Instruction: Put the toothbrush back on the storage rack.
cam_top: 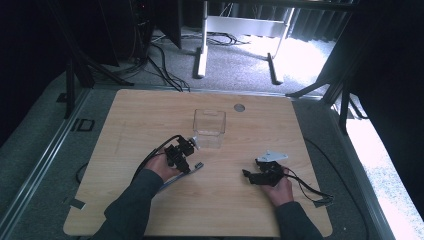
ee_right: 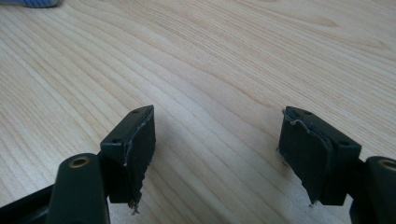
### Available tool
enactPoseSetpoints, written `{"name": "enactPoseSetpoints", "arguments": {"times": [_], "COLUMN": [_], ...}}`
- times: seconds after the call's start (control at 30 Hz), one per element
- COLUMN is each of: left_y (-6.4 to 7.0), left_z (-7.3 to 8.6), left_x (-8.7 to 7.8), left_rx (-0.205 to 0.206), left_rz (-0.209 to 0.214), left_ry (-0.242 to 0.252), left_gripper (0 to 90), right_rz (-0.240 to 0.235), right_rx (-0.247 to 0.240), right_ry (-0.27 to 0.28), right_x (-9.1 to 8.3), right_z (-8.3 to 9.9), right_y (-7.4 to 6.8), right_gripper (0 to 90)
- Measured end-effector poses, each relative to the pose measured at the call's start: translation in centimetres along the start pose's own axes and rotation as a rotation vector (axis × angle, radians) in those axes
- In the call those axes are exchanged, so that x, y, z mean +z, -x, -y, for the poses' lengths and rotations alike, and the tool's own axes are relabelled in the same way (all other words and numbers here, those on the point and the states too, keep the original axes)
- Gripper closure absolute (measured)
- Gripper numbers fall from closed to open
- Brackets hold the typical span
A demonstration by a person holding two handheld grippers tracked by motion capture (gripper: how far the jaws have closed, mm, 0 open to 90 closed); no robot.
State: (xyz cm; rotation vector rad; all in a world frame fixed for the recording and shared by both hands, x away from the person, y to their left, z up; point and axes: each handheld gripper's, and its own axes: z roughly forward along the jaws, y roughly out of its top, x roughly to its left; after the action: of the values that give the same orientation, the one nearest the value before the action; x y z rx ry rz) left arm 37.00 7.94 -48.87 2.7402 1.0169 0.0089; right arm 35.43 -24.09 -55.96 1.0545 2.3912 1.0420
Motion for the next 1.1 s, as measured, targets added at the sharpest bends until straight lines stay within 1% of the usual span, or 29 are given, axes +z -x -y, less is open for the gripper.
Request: {"name": "enactPoseSetpoints", "arguments": {"times": [0.33, 0.47, 0.53, 0.73, 0.83, 0.93, 1.1], "left_y": [0.1, 0.2, 0.1, 0.1, 0.1, 0.2, 0.2], "left_z": [-0.1, -0.2, -0.2, -0.2, -0.2, -0.3, -0.3], "left_x": [0.7, 1.0, 1.0, 1.4, 1.6, 1.7, 2.1], "left_rx": [0.009, 0.018, 0.018, 0.020, 0.023, 0.036, 0.041], "left_rz": [-0.007, -0.020, -0.029, -0.031, -0.041, -0.055, -0.068], "left_ry": [-0.058, -0.084, -0.092, -0.117, -0.130, -0.140, -0.159], "left_gripper": [72.8, 72.8, 74.2, 75.1, 75.1, 75.4, 75.5], "right_rz": [0.000, 0.000, 0.000, 0.000, 0.000, 0.000, 0.000], "right_rx": [-0.001, -0.001, 0.000, 0.000, -0.001, -0.001, -0.001], "right_ry": [0.000, 0.000, 0.000, 0.000, 0.000, 0.000, 0.000], "right_x": [0.0, 0.0, 0.0, 0.0, 0.0, 0.0, 0.0], "right_z": [0.0, 0.0, 0.0, 0.0, 0.0, 0.0, 0.0], "right_y": [0.0, 0.0, 0.0, 0.0, 0.0, 0.0, 0.0], "right_gripper": [26.9, 26.9, 26.9, 26.9, 26.9, 26.9, 26.9]}}
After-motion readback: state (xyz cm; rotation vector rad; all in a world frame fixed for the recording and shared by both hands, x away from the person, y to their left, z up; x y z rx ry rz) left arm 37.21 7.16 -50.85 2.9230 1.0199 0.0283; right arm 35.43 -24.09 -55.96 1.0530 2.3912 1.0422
